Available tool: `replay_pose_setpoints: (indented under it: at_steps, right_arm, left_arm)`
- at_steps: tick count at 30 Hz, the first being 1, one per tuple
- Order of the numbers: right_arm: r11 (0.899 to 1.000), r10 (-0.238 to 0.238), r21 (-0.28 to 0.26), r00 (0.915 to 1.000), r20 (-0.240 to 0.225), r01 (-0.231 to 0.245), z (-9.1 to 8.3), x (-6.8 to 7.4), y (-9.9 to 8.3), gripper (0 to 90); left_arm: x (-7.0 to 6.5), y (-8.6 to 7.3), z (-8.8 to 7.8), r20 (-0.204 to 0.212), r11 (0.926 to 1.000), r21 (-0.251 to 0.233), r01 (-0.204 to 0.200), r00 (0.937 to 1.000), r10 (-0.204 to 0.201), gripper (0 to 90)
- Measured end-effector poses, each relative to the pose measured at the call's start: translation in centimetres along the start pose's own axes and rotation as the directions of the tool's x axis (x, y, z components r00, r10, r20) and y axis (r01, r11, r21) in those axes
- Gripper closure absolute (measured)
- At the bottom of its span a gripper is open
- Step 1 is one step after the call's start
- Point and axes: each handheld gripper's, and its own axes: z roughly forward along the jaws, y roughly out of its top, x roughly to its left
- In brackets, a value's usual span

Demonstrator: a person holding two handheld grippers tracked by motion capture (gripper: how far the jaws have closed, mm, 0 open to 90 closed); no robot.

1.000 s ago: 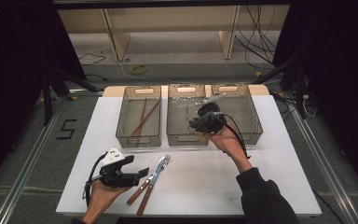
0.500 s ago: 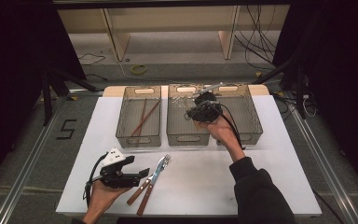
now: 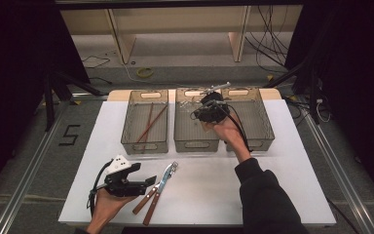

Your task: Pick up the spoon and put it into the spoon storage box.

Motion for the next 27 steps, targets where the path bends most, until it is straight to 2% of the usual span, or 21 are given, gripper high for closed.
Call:
replay_pose_setpoints:
  at_steps: [13, 27]
  right_arm:
    - [0.999, 0.03, 0.021, 0.9991, 0.03, -0.031, 1.6, -1.0, -0.2, 76.9]
    - [0.997, 0.045, 0.059, 0.9984, 0.036, -0.047, 3.0, -1.1, -0.7, 76.7]
  left_arm:
    - [-0.1, 0.0, 0.1, 0.003, 1.0, 0.001, 0.002, 1.0, -0.002, 20.2]
    - [0.0, -0.1, 0.1, 0.004, 1.0, 0.007, 0.001, 1.0, -0.001, 20.2]
